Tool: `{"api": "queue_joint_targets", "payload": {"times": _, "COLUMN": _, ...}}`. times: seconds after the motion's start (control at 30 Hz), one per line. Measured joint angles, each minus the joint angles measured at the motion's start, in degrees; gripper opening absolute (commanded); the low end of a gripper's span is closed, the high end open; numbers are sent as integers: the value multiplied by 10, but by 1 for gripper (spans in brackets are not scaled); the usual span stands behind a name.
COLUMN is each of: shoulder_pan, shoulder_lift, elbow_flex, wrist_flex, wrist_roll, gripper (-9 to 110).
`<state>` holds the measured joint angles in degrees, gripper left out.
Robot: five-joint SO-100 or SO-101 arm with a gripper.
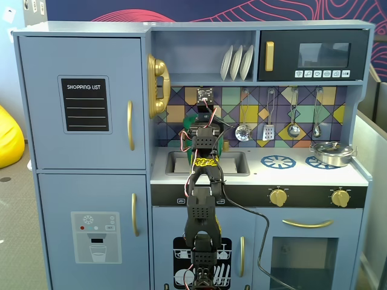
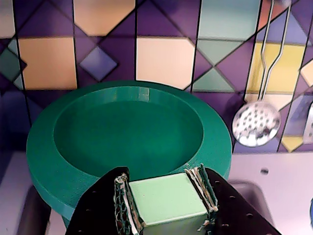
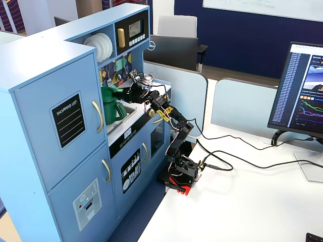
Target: Pick up the lid from the counter and put it on the green recipient
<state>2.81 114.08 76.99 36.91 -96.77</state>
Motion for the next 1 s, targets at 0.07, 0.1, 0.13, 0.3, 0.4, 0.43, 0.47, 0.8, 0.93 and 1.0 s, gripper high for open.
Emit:
{"api": "queue_joint_targets", "payload": {"times": 0.07, "shoulder_pan": 0, "shoulder_lift": 0, "elbow_flex": 5, "wrist_flex": 0, "wrist_roll": 0, "gripper": 0}}
{"api": "queue_joint_targets", "payload": {"times": 0.1, "shoulder_pan": 1, "shoulder_lift": 0, "elbow_flex": 6, "wrist_flex": 0, "wrist_roll": 0, "gripper": 0}}
{"api": "queue_joint_targets", "payload": {"times": 0.13, "shoulder_pan": 1, "shoulder_lift": 0, "elbow_flex": 8, "wrist_flex": 0, "wrist_roll": 0, "gripper": 0}}
{"api": "queue_joint_targets", "payload": {"times": 0.3, "shoulder_pan": 1, "shoulder_lift": -7, "elbow_flex": 8, "wrist_flex": -7, "wrist_roll": 0, "gripper": 0}}
{"api": "queue_joint_targets", "payload": {"times": 0.4, "shoulder_pan": 1, "shoulder_lift": -13, "elbow_flex": 8, "wrist_flex": -10, "wrist_roll": -2, "gripper": 0}}
{"api": "queue_joint_targets", "payload": {"times": 0.43, "shoulder_pan": 1, "shoulder_lift": -14, "elbow_flex": 8, "wrist_flex": -11, "wrist_roll": -4, "gripper": 0}}
{"api": "queue_joint_targets", "payload": {"times": 0.47, "shoulder_pan": 1, "shoulder_lift": -17, "elbow_flex": 8, "wrist_flex": -11, "wrist_roll": -4, "gripper": 0}}
{"api": "queue_joint_targets", "payload": {"times": 0.8, "shoulder_pan": 2, "shoulder_lift": -27, "elbow_flex": 12, "wrist_flex": -22, "wrist_roll": -9, "gripper": 0}}
{"api": "queue_joint_targets", "payload": {"times": 0.93, "shoulder_pan": 5, "shoulder_lift": -29, "elbow_flex": 12, "wrist_flex": -23, "wrist_roll": -8, "gripper": 19}}
{"api": "queue_joint_targets", "payload": {"times": 1.0, "shoulder_pan": 10, "shoulder_lift": -29, "elbow_flex": 12, "wrist_flex": -27, "wrist_roll": 6, "gripper": 27}}
